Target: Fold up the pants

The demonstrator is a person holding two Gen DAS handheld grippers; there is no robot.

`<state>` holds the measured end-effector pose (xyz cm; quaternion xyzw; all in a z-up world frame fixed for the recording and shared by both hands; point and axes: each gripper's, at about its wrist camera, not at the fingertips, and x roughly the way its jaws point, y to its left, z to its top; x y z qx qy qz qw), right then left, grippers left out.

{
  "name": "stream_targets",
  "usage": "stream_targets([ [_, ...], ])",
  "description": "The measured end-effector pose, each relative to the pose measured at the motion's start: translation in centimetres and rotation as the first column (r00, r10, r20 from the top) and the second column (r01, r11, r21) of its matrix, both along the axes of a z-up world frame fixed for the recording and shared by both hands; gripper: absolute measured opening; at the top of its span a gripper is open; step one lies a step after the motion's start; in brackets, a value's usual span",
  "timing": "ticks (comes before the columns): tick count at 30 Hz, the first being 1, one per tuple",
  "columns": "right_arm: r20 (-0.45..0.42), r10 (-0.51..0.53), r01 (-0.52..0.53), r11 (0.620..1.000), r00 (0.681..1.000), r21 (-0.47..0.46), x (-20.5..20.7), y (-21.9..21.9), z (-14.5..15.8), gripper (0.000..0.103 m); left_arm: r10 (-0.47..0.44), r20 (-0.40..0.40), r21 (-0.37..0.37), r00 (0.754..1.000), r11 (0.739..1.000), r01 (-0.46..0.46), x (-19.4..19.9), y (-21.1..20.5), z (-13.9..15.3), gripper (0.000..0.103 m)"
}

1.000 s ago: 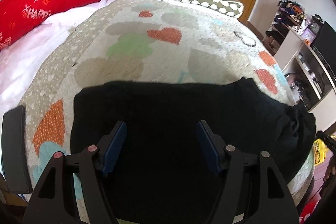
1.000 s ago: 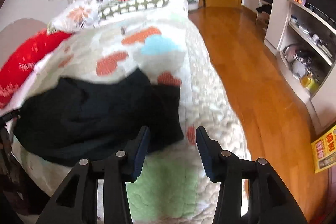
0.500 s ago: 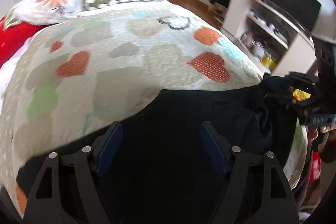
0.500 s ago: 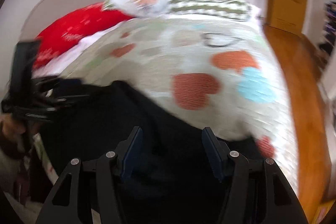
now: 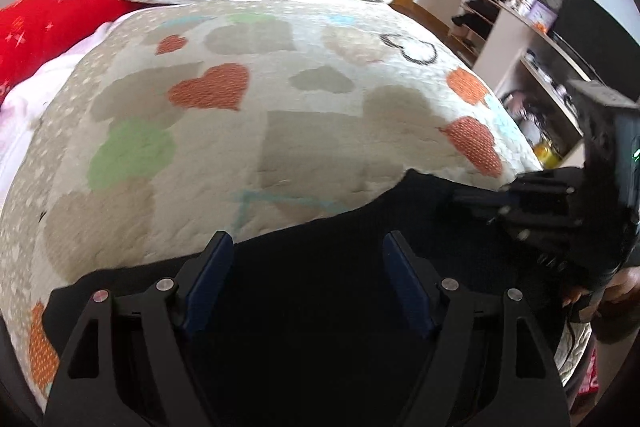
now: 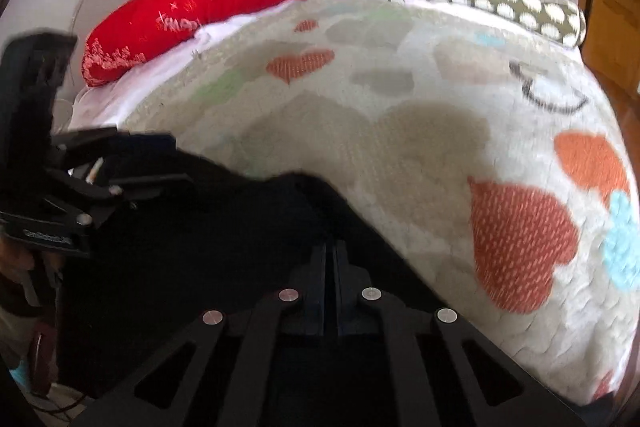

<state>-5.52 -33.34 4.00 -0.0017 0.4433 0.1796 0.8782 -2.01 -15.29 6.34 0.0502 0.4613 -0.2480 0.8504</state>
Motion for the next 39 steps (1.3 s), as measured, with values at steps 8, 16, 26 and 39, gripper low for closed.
stream_targets([
  [8, -0.021, -0.094, 0.093, 0.994, 0.995, -0.063, 1.8, 0.5, -2.2, 0.003, 0.045, -0.028, -0.042, 0.999, 0.998, -0.046, 0.3, 0.2, -1.1, 0.077],
  [16, 0.101, -0.354, 0.363, 0.928, 0.93, -0.085, -8.2, -9.5, 4.3, 0.068, 0.033, -0.03, -0.041, 0.999, 0.999, -0.034, -0.4, 0.4, -1.9, 0.077],
  [26, -0.004, -0.446, 0.445, 0.894, 0.895, -0.043, -12.8, -16.2, 0.8, 0.005, 0.039, -0.022, -0.022, 0.999, 0.999, -0.04, -1.1, 0.4, -2.3, 0.077],
  [39, -0.019, -0.637, 0.637, 0.771, 0.77, -0.015, -18.1, -19.1, 0.5, 0.037, 0.064, -0.011, -0.033, 0.998, 0.997, -0.064, -2.8, 1.7, -1.8, 0.077],
])
